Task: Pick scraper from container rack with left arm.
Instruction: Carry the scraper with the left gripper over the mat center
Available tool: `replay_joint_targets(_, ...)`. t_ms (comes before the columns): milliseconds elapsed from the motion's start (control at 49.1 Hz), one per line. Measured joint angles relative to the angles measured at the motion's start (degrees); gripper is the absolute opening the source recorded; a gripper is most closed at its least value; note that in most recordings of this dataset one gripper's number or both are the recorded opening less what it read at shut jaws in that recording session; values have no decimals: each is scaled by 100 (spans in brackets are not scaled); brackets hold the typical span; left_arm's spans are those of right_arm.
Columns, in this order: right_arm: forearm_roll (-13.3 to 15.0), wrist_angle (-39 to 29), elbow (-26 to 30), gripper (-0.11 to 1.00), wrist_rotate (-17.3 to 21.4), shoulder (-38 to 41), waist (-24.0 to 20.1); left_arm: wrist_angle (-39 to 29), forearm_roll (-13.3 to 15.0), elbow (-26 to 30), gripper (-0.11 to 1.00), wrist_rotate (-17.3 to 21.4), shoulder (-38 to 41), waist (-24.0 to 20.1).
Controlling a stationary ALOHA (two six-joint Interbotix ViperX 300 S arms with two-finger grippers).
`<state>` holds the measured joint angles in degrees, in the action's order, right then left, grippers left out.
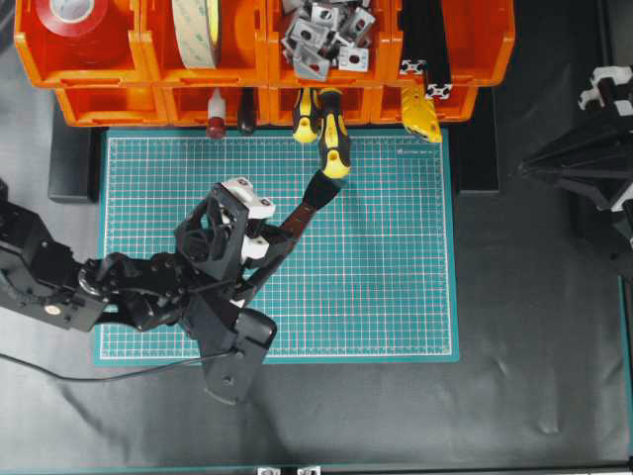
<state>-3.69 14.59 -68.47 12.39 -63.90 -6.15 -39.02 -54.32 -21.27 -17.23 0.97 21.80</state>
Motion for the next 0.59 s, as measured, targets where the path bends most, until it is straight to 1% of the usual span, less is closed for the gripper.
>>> replay_joint_targets(326,9,-167,9,1,0,0,9,97,0,-53,20,-97,70,-9)
replay_joint_targets(468,9,-255,9,1,0,-9,9,439,0,-211,20,-114,70,-18)
replay_joint_targets(550,9,-272,9,1,0,-9,0,562,0,-264,20,-202,70,-18)
replay_joint_targets(591,0,-281,0,1,0,-9,9,580,0,-290,25,-290,70,-18)
